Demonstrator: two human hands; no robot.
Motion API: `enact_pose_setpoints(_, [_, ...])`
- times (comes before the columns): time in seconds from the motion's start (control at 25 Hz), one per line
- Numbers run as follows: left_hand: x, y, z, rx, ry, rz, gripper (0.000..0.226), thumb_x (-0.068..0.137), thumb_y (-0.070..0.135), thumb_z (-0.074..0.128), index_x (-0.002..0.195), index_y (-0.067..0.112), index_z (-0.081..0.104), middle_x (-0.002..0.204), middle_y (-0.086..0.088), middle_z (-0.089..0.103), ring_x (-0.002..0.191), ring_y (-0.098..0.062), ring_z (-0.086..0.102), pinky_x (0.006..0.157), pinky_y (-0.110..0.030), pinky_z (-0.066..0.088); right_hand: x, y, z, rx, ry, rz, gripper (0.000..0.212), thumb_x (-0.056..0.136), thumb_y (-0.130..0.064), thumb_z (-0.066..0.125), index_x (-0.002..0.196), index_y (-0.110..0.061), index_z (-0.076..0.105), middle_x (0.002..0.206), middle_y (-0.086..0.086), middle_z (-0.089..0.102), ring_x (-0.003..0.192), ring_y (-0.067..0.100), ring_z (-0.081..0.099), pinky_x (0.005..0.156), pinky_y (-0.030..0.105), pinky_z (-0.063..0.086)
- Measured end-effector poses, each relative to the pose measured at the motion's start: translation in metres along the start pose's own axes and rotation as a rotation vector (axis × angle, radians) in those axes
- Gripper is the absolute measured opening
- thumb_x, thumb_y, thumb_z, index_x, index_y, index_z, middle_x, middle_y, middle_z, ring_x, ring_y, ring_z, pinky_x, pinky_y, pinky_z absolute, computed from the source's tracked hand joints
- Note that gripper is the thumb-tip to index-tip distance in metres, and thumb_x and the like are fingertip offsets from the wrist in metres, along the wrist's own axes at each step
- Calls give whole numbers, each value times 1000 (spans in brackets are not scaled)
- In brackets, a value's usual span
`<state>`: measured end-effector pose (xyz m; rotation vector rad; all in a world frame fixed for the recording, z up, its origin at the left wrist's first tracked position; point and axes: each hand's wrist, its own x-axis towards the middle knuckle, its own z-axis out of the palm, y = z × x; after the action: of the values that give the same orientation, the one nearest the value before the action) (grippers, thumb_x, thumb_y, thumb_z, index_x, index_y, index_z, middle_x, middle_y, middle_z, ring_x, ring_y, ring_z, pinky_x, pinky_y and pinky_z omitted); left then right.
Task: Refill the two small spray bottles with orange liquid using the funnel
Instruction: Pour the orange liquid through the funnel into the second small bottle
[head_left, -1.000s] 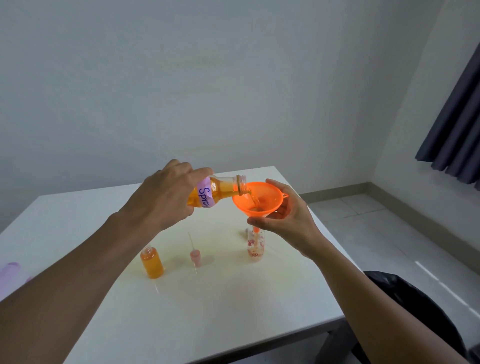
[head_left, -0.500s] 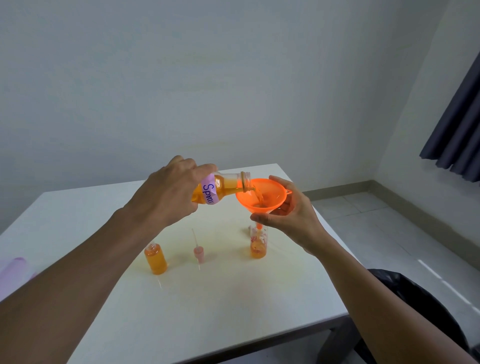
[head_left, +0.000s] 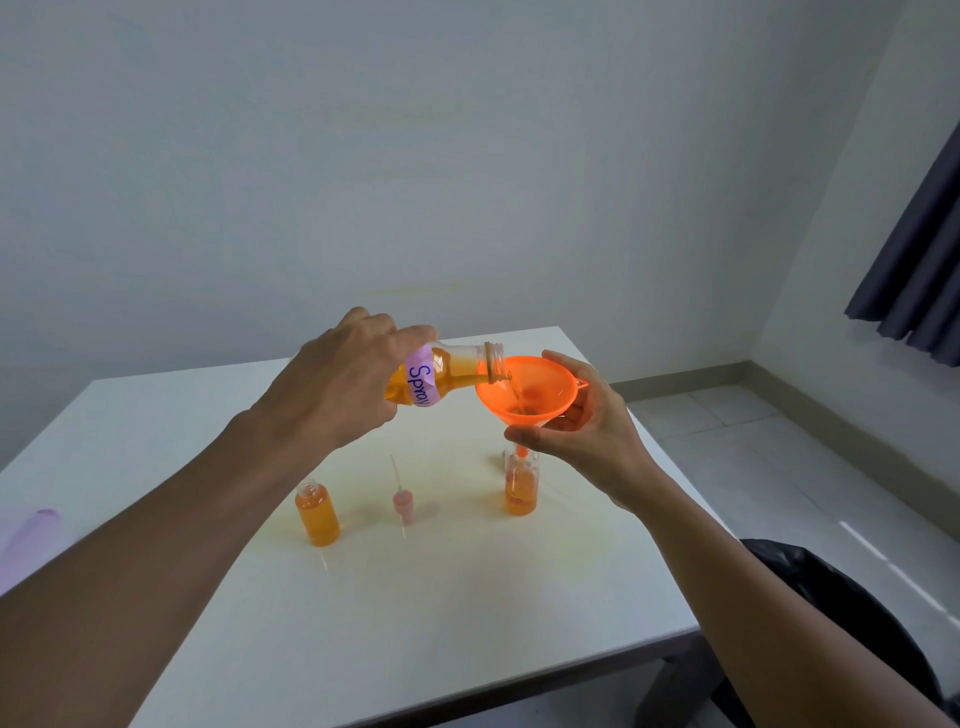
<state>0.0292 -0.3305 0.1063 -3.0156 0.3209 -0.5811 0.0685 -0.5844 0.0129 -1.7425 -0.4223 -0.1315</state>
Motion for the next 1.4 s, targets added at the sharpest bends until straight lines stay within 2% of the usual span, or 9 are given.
enact_pose_setpoints(0.36, [0,-2,-2,-11,-1,-2,72,75,11,69,138,34,44,109,-1,57,107,-23,46,67,-33,45,0,1,1,20,3,4,96,63,-16,96,145,-26,46,117,-15,64,101,2,70,83,29,62])
enact_pose_setpoints(0.56, [1,-2,-3,-6,-3,0,73,76,11,71,140,33,43,110,-1,57,108,-22,47,67,-33,45,0,1,1,15,-1,4,96,63,-17,96,145,-27,46,116,-18,62,99,-2,70,80,26,61])
enact_pose_setpoints(0.84, [1,0,-4,-13,0,1,73,75,10,70,140,33,44,110,-2,57,109,-22,48,68,-34,47,0,2,1,17,3,11,96,63,-19,97,144,-28,46,119,-14,64,102,5,71,89,37,62])
enact_pose_setpoints(1.08, [0,0,-2,5,-1,5,74,76,11,70,141,34,42,111,0,57,111,-21,47,66,-31,41,0,4,1,18,12,11,96,63,-19,97,144,-28,47,120,-12,66,103,10,72,90,41,62])
enact_pose_setpoints(1.32, [-2,0,-2,2,-2,0,74,76,12,71,140,34,43,111,-1,57,111,-22,48,68,-33,44,-1,5,1,13,9,11,97,62,-19,97,145,-27,46,120,-11,66,103,11,72,89,40,62])
enact_pose_setpoints(1.4, [-2,-1,-1,-3,-2,0,74,75,12,71,140,34,44,110,0,57,111,-22,48,68,-32,43,-1,5,1,18,5,13,95,64,-19,96,144,-27,46,118,-14,65,103,6,71,89,38,62])
